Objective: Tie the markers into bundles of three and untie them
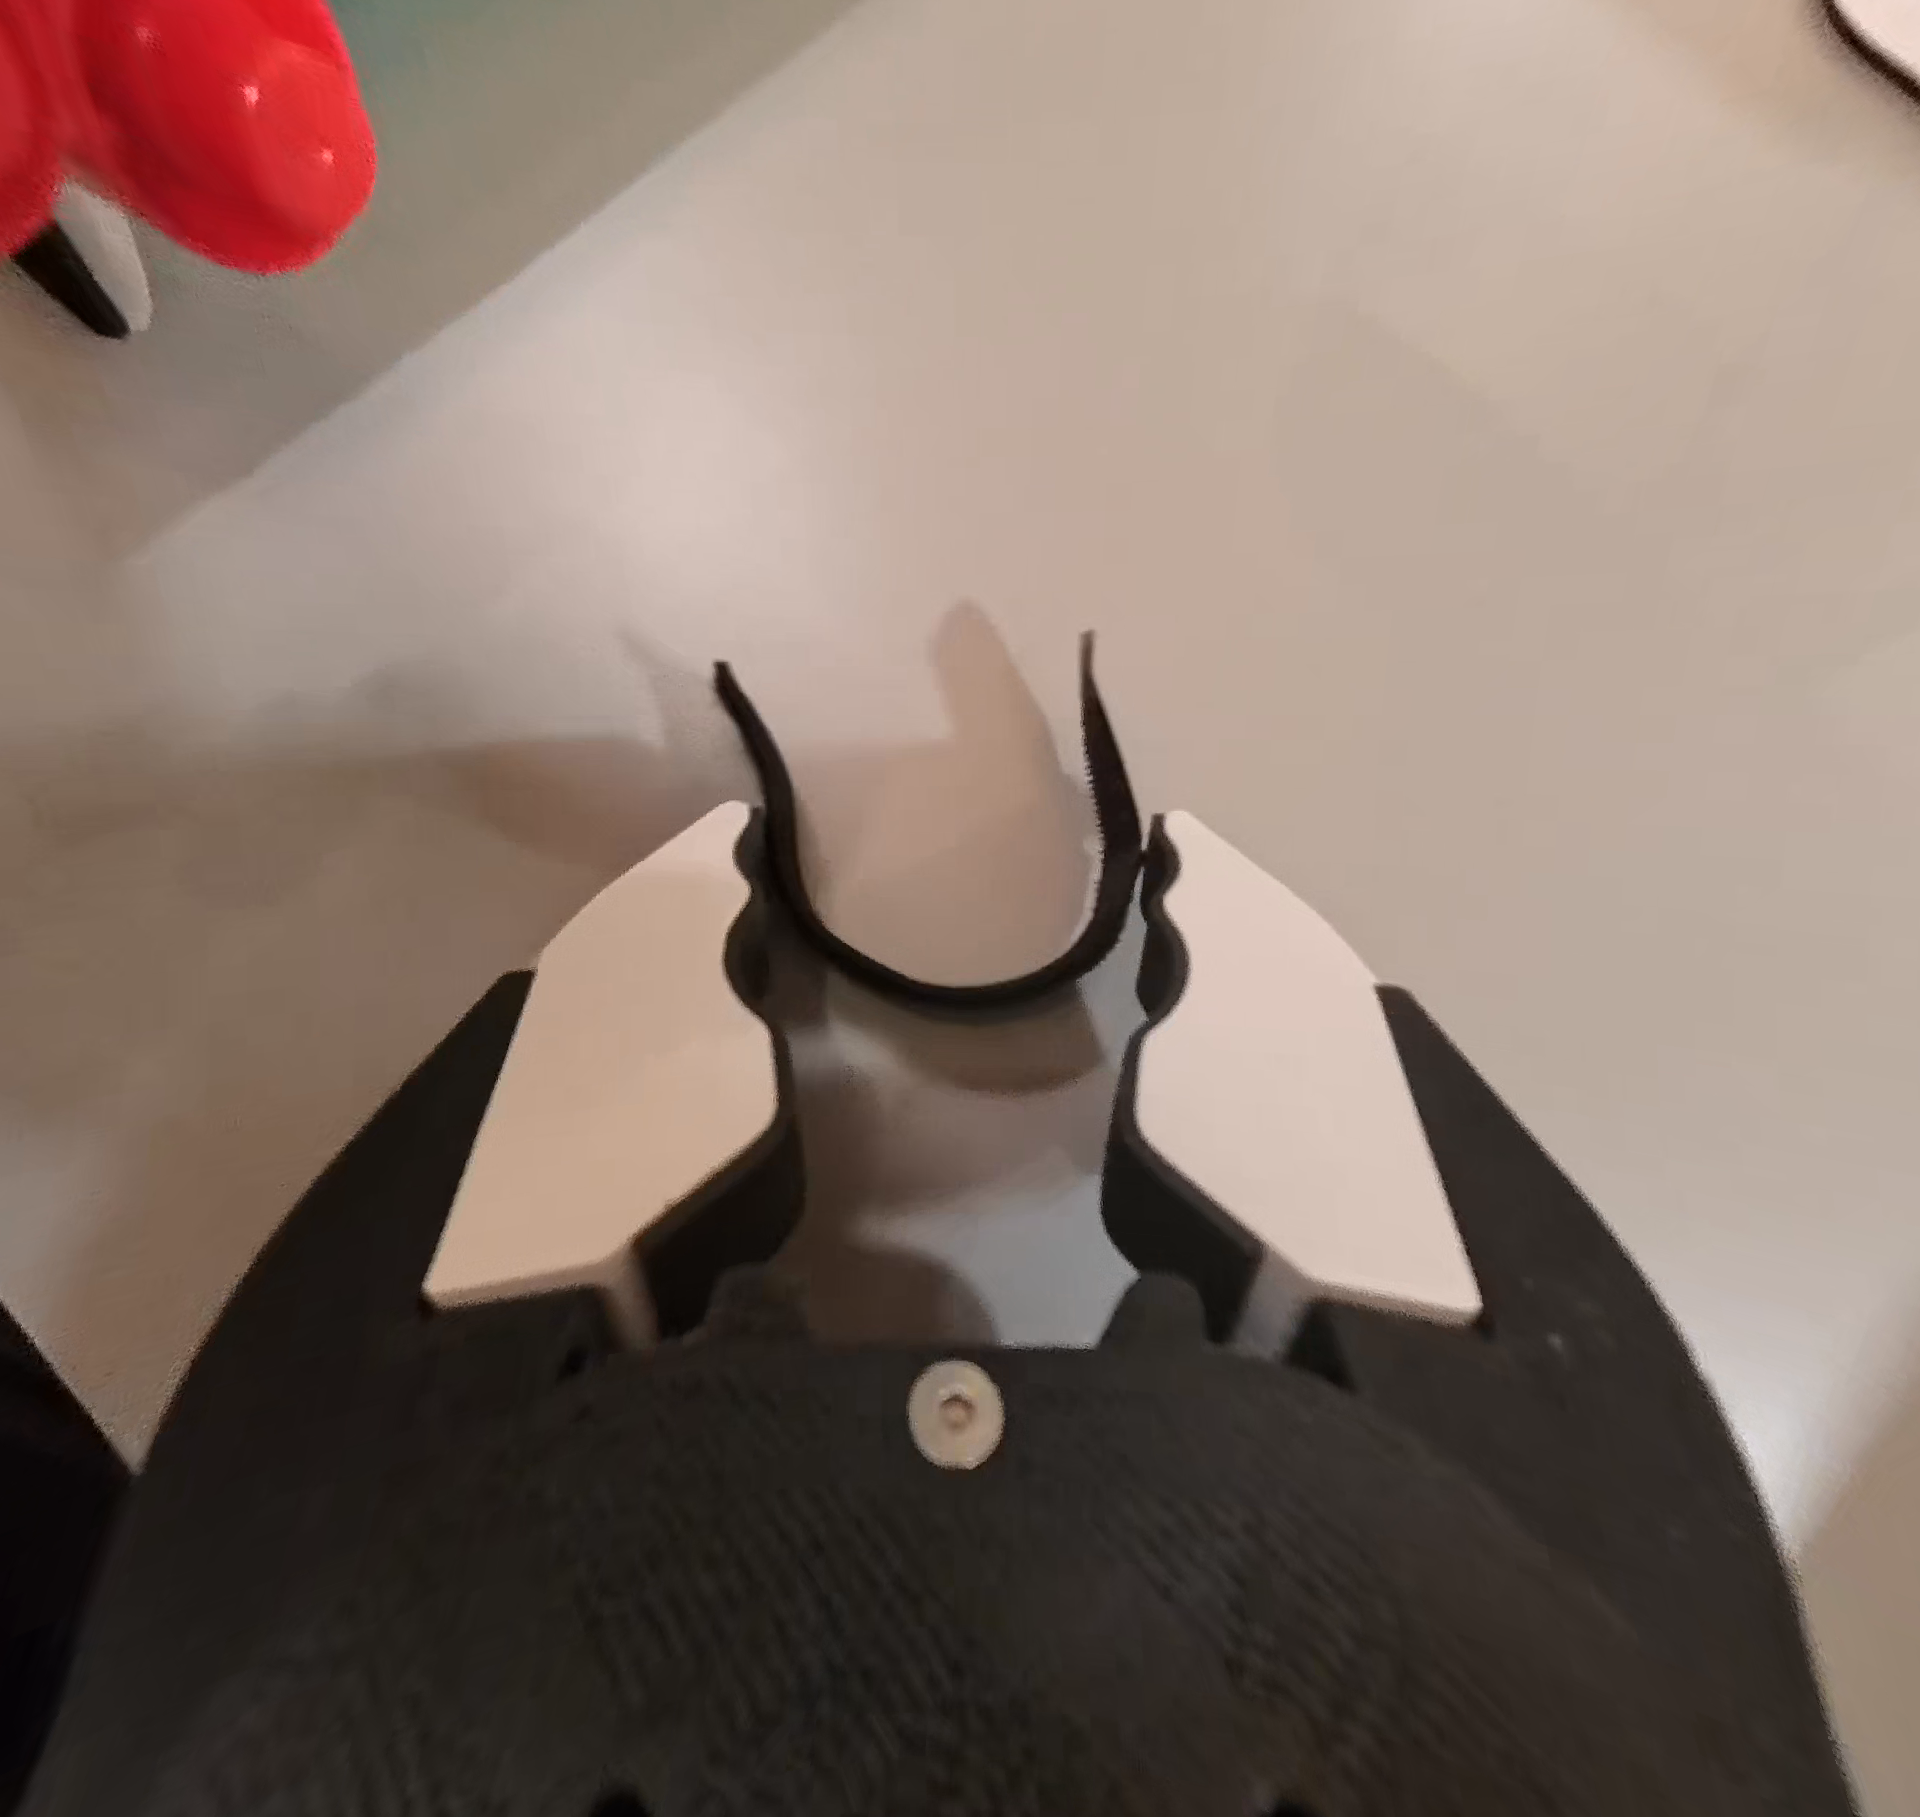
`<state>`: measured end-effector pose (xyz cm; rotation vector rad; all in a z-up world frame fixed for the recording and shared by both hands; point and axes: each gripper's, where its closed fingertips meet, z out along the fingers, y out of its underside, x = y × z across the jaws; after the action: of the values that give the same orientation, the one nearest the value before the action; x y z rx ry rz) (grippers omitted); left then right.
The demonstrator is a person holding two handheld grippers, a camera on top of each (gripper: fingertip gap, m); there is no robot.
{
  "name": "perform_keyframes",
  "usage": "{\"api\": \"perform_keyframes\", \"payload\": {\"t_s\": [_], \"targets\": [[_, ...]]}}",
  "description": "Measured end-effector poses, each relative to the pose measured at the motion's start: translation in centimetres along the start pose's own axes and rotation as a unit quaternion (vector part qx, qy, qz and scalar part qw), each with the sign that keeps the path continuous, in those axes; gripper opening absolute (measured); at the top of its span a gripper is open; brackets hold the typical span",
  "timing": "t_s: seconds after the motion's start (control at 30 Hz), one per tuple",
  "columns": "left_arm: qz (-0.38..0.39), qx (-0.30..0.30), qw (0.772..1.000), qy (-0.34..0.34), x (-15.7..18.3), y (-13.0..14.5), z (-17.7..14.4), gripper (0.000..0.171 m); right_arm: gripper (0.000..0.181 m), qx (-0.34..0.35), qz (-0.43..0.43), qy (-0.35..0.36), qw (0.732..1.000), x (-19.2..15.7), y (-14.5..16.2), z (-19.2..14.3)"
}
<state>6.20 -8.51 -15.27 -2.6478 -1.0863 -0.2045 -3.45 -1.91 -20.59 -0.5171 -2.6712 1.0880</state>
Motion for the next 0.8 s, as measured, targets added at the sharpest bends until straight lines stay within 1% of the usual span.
{"api": "perform_keyframes", "payload": {"t_s": [0.13, 0.27, 0.3, 0.4, 0.57, 0.63, 0.73, 0.8], "targets": [[0.000, 0.000, 1.000, 0.000, 0.0, 0.0, 0.0, 0.043, 0.056, -0.001, -0.007, -0.007, 1.000, -0.2, 0.1, -0.1], [0.002, 0.003, 1.000, -0.003, 0.0, 0.0, -0.1, 0.043, 0.047, -0.001, -0.015, -0.014, 1.000, -0.1, 0.3, -0.3], [0.003, 0.004, 1.000, -0.004, -0.1, 0.0, -0.2, 0.043, 0.040, 0.000, -0.017, -0.018, 1.000, -0.1, 0.4, -0.4], [0.002, 0.009, 1.000, -0.004, -0.2, -0.1, -0.3, 0.043, 0.035, 0.013, -0.001, -0.039, 0.999, 0.0, 0.1, -0.8], [-0.007, 0.007, 1.000, -0.003, -0.5, 0.3, -0.2, 0.043, 0.041, 0.052, 0.069, -0.099, 0.991, 0.0, -0.9, -2.3], [-0.007, 0.006, 1.000, -0.001, -0.6, 0.3, -0.1, 0.043, 0.047, 0.065, 0.096, -0.123, 0.986, -0.2, -1.2, -2.9], [-0.006, 0.002, 1.000, 0.001, -0.5, 0.3, 0.1, 0.043, 0.062, 0.043, 0.101, -0.145, 0.983, -0.8, -0.4, -2.7], [-0.005, 0.000, 1.000, 0.001, -0.4, 0.2, 0.2, 0.043, 0.064, 0.023, 0.079, -0.136, 0.987, -1.1, 0.4, -2.2]]}}
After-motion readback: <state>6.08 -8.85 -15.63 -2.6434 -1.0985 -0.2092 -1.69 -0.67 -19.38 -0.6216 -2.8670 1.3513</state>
